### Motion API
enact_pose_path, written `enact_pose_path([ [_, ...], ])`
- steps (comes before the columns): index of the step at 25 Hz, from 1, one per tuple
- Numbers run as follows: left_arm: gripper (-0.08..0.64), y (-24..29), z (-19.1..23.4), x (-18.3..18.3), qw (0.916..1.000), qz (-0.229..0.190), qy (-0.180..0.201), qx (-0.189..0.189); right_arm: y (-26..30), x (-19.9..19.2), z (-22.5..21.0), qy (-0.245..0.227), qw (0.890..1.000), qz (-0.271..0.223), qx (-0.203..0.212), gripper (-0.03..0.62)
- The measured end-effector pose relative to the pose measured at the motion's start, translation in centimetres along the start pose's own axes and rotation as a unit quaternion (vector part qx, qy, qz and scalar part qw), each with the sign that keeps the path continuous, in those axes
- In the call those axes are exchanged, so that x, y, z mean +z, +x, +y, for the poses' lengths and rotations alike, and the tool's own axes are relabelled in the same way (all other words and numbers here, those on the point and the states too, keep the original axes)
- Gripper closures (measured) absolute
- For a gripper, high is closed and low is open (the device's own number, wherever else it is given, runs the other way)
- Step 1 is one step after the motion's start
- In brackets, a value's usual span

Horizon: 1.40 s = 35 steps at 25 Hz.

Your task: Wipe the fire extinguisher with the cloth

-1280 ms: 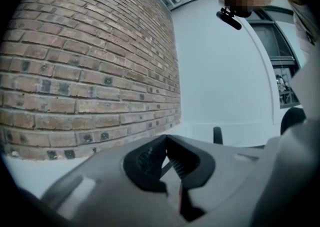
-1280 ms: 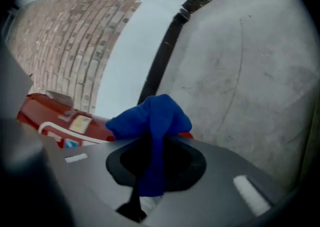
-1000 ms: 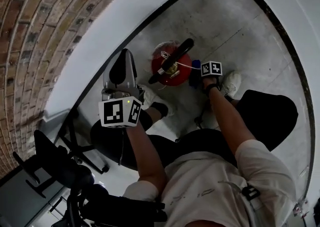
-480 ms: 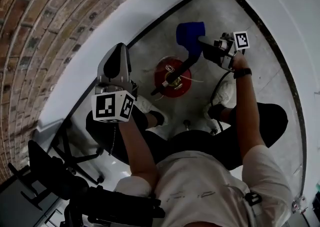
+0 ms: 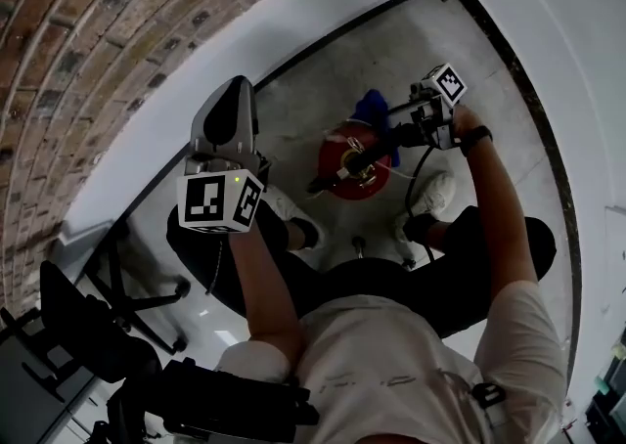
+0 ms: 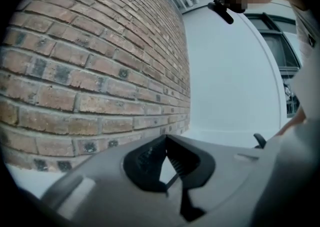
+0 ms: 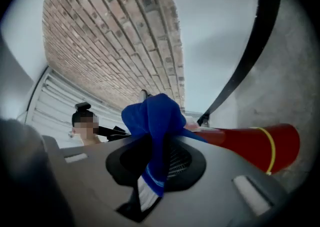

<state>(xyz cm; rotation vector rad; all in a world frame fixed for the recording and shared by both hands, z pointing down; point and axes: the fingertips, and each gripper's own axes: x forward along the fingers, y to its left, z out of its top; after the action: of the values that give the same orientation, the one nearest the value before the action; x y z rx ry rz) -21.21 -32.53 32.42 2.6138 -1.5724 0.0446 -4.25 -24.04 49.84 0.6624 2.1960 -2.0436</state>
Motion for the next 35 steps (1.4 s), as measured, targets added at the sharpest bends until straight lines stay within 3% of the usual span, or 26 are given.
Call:
enact_pose_path([
  [3, 0.56, 0.0, 0.6, -0.7, 1.0, 0.008, -0.002, 0.005, -1.6, -0.4, -5.0, 0.046, 0.997, -0.035, -0.046, 0.531],
  [6, 0.56, 0.0, 0.8, -1.2, 0.9999, 0.013, -0.002, 0.007, -3.7, -1.1, -11.1, 0.079, 0.987, -0.059, -0.126, 0.531],
  [9, 0.559, 0.1, 1.0, -1.6, 0.9998, 0.017, -0.002, 0.008, -6.6, -2.2, -18.1, 0.076, 0.961, -0.073, -0.254, 0.531],
  [13, 0.558, 0.6, 0.6, -2.5, 0.9997, 0.025, -0.004, 0.002, -9.3, -2.7, -24.3, 0.059, 0.938, -0.113, -0.321, 0.531],
  [14, 0.56, 0.7, 0.4, -2.7, 0.9996, 0.028, -0.005, -0.001, -10.2, -3.6, -26.0, 0.062, 0.925, -0.105, -0.359, 0.531],
  [16, 0.559, 0.9, 0.2, -3.1, 0.9994, 0.034, -0.002, -0.006, -12.4, -6.4, -29.6, 0.069, 0.885, -0.046, -0.458, 0.531],
  [18, 0.559, 1.1, 0.1, -3.2, 0.9993, 0.037, 0.002, -0.008, -13.8, -8.9, -31.9, 0.069, 0.848, 0.017, -0.526, 0.529],
  [20, 0.559, 1.3, 0.3, -3.1, 0.9992, 0.038, 0.004, -0.006, -14.2, -8.9, -32.2, 0.065, 0.837, 0.031, -0.543, 0.529],
  [22, 0.56, 1.3, 0.5, -3.0, 0.9993, 0.037, 0.003, -0.007, -14.3, -7.0, -30.4, 0.048, 0.842, 0.03, -0.536, 0.531],
  [23, 0.559, 1.3, 0.5, -2.9, 0.9993, 0.036, 0.002, -0.008, -13.8, -5.2, -28.5, 0.032, 0.853, 0.027, -0.52, 0.529],
  [26, 0.559, 1.6, 0.7, -2.3, 0.9995, 0.029, 0.0, -0.012, -9.9, 1.7, -18.8, -0.033, 0.905, 0.034, -0.422, 0.529],
  [30, 0.559, 2.0, 0.8, -1.3, 0.9997, 0.017, -0.002, -0.02, -3.1, 7.5, -2.5, -0.092, 0.96, 0.065, -0.255, 0.529],
  [31, 0.559, 2.1, 0.6, -1.0, 0.9996, 0.014, -0.002, -0.024, -1.2, 7.9, 1.4, -0.127, 0.964, 0.097, -0.213, 0.529],
  [33, 0.56, 2.3, 0.5, -0.5, 0.9995, 0.008, -0.003, -0.03, 2.0, 7.2, 7.7, -0.183, 0.956, 0.172, -0.15, 0.529],
  [35, 0.56, 2.5, 0.6, 0.0, 0.9994, 0.001, -0.004, -0.034, 4.5, 6.0, 11.7, -0.197, 0.949, 0.226, -0.1, 0.529],
])
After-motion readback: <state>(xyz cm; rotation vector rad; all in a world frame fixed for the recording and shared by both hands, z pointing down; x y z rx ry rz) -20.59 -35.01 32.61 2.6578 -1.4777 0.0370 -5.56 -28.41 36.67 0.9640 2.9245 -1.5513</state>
